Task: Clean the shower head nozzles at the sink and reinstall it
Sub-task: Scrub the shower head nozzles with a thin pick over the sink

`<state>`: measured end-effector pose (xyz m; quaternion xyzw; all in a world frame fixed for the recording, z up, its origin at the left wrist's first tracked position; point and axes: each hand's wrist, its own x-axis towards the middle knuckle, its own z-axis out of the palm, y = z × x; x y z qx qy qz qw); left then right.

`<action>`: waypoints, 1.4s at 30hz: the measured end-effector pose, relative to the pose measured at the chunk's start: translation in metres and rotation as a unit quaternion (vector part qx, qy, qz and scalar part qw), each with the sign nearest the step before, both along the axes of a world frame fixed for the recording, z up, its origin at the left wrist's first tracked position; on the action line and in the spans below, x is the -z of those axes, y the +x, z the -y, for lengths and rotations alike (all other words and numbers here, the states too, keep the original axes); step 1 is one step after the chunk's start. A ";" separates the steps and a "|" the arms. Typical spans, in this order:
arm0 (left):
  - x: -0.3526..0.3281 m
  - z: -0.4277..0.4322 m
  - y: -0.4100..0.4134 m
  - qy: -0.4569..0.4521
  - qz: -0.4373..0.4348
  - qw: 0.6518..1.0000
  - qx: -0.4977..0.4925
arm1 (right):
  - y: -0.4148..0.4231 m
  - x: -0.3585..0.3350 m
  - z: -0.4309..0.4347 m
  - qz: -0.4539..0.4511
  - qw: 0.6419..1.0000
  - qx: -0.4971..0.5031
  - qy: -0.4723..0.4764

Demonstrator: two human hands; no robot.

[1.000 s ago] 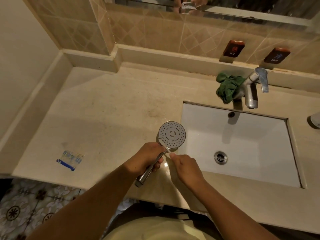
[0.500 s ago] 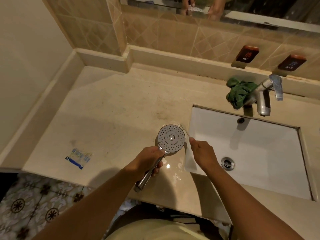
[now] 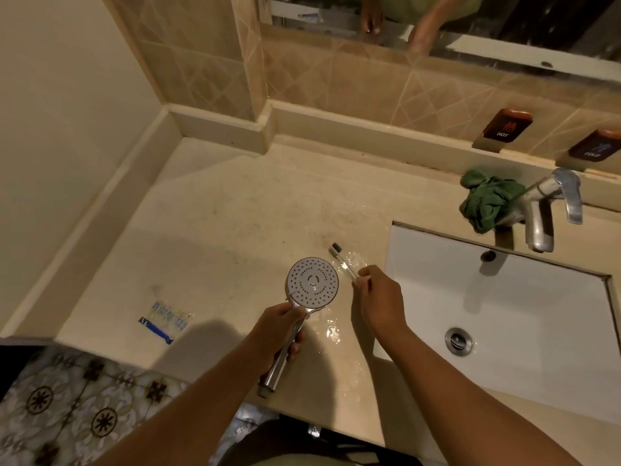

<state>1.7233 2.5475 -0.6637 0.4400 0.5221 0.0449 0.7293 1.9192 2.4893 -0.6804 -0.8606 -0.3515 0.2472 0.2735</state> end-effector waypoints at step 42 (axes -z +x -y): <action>-0.055 0.094 -0.076 0.013 0.081 0.929 -0.362 | -0.144 -0.046 0.020 -0.415 0.882 -0.222 -0.009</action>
